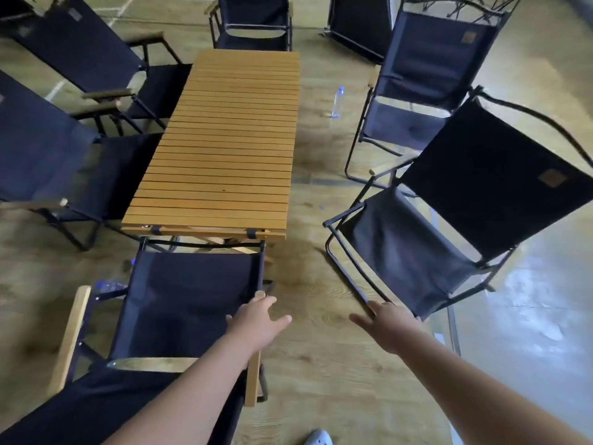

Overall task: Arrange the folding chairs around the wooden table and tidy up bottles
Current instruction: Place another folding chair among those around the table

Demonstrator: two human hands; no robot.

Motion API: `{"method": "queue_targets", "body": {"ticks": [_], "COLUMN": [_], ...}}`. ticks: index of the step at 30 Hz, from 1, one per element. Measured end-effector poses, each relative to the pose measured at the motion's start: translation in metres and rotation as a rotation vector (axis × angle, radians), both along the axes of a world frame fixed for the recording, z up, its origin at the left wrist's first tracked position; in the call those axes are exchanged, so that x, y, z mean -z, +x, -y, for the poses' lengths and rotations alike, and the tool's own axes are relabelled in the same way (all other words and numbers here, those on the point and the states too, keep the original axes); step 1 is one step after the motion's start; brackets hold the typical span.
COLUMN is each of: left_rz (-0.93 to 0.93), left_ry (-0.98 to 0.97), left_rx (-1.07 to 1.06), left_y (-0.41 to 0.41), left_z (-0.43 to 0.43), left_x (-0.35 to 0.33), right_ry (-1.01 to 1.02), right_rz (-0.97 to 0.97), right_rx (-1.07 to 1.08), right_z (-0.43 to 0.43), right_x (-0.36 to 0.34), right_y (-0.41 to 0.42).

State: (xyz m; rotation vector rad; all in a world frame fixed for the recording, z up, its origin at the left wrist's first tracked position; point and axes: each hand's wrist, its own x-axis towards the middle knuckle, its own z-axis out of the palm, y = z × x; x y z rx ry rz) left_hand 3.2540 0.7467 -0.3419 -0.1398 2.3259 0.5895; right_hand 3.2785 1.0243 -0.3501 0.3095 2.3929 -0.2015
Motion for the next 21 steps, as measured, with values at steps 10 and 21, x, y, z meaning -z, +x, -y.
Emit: {"method": "queue_targets", "body": {"ticks": [10, 21], "left_rz": [-0.051, -0.094], "left_ry": [0.089, 0.065], "left_rx": [0.064, 0.190], "left_y": [-0.108, -0.217], "left_z": [-0.118, -0.242], "left_x": [-0.035, -0.061], "right_ry": [0.015, 0.019], "right_rz": [-0.026, -0.073], "right_rx": [0.123, 0.330], "right_z": [-0.112, -0.248], "right_x": [-0.045, -0.068], "right_y": [-0.058, -0.105]}}
